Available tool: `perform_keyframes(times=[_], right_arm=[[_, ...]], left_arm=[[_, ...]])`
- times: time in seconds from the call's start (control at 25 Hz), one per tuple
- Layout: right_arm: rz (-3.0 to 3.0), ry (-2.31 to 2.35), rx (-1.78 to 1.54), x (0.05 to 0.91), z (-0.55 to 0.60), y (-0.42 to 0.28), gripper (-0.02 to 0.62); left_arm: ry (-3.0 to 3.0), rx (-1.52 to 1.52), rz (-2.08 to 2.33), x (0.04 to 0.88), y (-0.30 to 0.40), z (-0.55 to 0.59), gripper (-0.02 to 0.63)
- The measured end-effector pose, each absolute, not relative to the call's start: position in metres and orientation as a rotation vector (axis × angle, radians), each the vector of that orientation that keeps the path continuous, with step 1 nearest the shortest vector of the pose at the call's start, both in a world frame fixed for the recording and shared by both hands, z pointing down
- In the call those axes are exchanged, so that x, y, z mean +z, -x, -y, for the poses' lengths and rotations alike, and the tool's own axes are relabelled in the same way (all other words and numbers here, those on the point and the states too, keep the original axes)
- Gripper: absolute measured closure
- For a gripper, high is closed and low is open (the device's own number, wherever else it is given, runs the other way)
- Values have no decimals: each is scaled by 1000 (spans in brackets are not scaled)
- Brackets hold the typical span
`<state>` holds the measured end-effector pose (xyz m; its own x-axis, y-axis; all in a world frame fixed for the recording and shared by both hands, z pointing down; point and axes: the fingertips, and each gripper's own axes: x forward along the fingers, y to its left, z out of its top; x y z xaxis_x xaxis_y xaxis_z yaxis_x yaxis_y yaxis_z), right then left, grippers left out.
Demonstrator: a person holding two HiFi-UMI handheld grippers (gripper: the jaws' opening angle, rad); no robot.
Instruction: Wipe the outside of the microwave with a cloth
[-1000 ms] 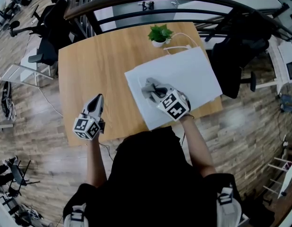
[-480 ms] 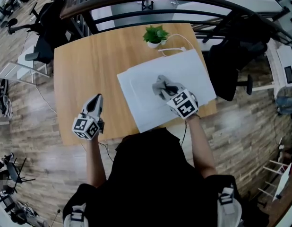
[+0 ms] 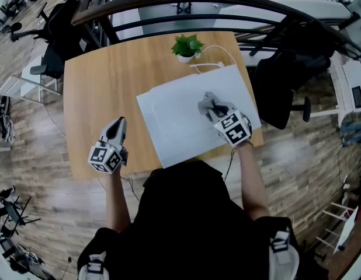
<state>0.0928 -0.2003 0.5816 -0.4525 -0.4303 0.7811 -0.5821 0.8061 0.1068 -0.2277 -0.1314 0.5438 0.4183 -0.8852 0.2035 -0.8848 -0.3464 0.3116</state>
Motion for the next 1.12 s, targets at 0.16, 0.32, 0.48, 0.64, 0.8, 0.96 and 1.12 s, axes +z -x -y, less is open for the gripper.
perform_keyframes(times=[0.16,0.32,0.48,0.64,0.8,0.96,1.12], right_arm=[[2107,-763,229,581,212,-115,568],[2097,-790,237,580,224,-138,568],[2092,-828,250,579,237,-162,568],[2087,-856,263,578,249,-181,568],[2087,-868,266,578,259,-193,568],[2110,-890,258,579,270,-203,568],[2114,-906,258,578,280,-213,567]], left_arm=[[-2305,-1,1523,542,217,138,603],[-2299,-1,1528,542,206,143,603],[-2287,7,1538,544,198,146,603],[-2280,16,1539,548,189,147,603],[-2279,21,1543,547,180,150,603],[-2277,27,1546,545,172,152,603],[-2271,34,1555,542,167,151,603]])
